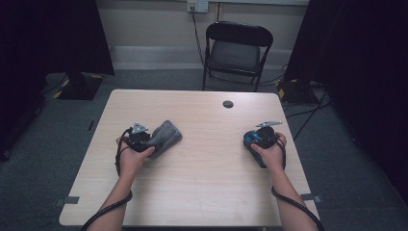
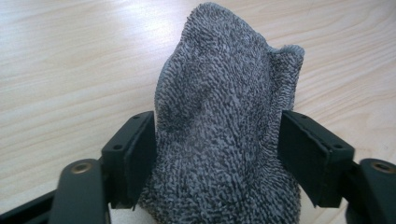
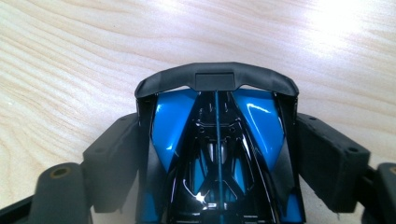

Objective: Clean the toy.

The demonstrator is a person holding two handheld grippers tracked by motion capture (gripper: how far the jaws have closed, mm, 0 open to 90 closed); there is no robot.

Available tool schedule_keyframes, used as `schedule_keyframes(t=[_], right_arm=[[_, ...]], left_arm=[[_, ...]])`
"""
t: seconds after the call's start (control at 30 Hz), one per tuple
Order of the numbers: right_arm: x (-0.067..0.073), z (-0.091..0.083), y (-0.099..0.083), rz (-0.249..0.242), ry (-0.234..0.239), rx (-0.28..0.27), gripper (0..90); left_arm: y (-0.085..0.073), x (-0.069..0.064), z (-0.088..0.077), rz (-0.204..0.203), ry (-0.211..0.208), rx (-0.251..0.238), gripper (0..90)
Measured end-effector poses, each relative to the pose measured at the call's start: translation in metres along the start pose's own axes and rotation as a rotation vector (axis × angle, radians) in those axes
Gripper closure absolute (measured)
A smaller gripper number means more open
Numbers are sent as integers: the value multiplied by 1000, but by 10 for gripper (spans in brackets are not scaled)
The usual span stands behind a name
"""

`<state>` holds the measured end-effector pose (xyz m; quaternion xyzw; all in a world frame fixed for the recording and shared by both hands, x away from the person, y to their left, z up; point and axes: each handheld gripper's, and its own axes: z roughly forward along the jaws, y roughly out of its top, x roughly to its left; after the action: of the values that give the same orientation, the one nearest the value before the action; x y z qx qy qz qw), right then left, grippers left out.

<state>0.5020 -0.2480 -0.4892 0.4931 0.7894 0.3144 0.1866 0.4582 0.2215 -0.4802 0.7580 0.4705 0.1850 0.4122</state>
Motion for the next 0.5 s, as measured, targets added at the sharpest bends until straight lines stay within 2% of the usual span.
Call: schedule_keyframes(t=[0.1, 0.27, 0.4, 0.5], right_arm=[[-1, -2, 0, 6, -6, -11, 180], [-2, -12, 2, 28, 5, -52, 179], [4, -21, 4, 10, 15, -61, 169], [9, -29, 5, 4, 35, -72, 159]], left_arm=[[3, -1, -4, 8, 13, 0, 227], [7, -4, -10, 13, 12, -4, 213], [9, -12, -15, 31, -12, -10, 203], [10, -20, -19, 44, -45, 0, 201]])
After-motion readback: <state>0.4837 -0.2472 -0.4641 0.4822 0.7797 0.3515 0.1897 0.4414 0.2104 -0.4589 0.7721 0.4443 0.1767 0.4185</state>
